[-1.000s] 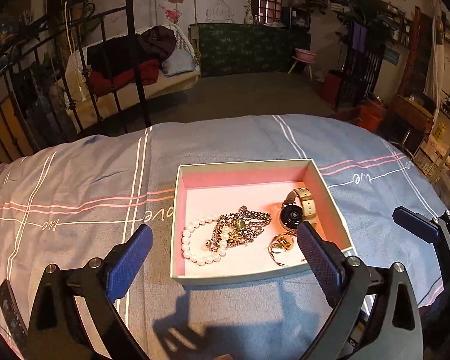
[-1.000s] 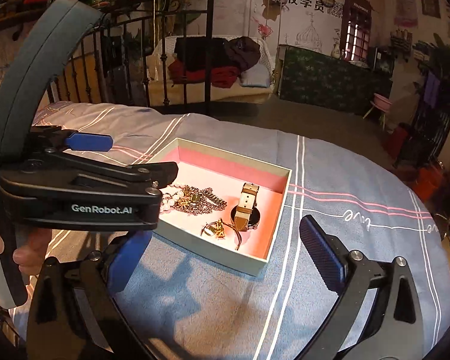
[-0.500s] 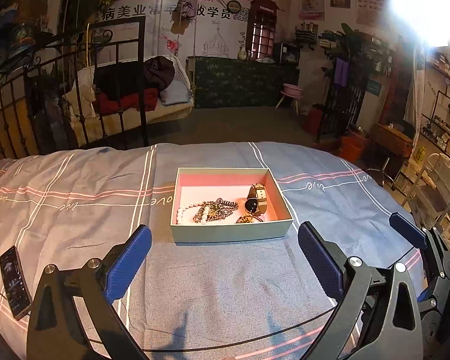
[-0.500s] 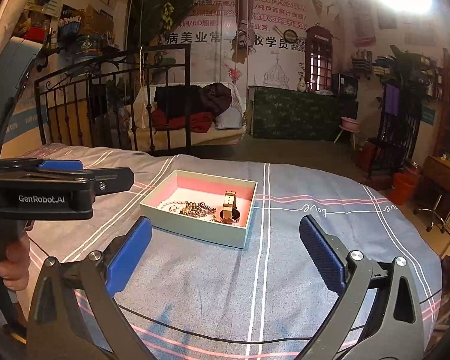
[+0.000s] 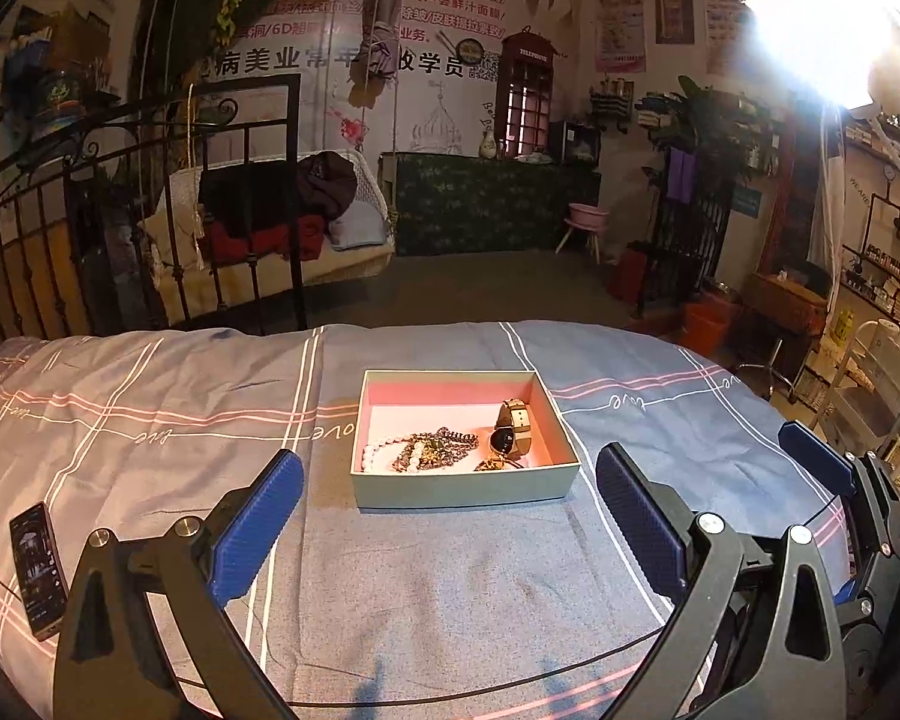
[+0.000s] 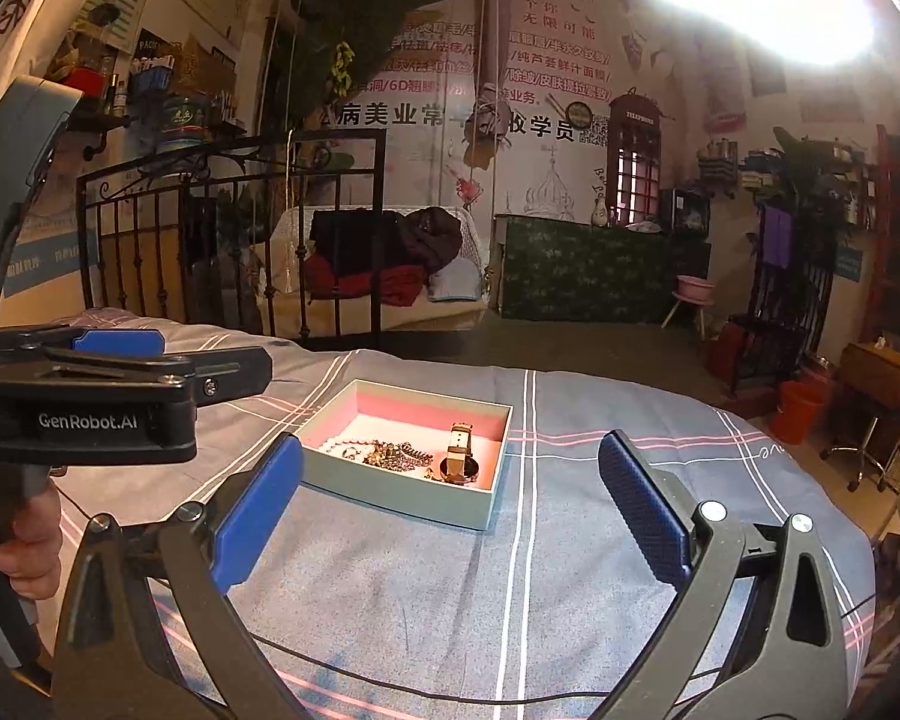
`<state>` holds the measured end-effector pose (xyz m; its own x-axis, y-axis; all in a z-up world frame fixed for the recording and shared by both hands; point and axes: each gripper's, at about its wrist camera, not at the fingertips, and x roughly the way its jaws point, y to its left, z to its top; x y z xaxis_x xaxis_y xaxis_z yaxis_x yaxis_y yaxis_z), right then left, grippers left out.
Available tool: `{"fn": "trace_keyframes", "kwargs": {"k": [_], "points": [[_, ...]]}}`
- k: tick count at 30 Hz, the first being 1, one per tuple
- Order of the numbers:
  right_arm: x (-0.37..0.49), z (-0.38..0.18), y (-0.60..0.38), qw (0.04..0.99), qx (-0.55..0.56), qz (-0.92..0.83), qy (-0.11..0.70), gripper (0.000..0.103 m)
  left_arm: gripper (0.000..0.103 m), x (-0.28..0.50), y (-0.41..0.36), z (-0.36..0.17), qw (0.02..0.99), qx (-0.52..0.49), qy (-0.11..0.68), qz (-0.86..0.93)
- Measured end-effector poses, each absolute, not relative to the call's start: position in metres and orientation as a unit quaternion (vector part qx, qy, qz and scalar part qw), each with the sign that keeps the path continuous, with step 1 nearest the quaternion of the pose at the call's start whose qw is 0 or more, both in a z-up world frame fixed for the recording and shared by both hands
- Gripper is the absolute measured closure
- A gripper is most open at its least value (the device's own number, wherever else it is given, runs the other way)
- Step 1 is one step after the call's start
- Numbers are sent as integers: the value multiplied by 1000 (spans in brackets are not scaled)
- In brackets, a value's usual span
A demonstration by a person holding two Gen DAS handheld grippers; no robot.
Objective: Organize jewelry
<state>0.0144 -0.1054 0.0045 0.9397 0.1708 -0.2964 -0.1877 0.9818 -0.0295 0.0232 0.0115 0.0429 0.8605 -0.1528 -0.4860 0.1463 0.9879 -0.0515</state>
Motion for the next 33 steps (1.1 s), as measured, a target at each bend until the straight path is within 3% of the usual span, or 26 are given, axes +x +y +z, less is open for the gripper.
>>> {"fn": "trace_keyframes", "kwargs": {"k": [33], "points": [[10,0,-103,980,-44,99,170,6,6,-1,12,50,980,18,192,-52]]}}
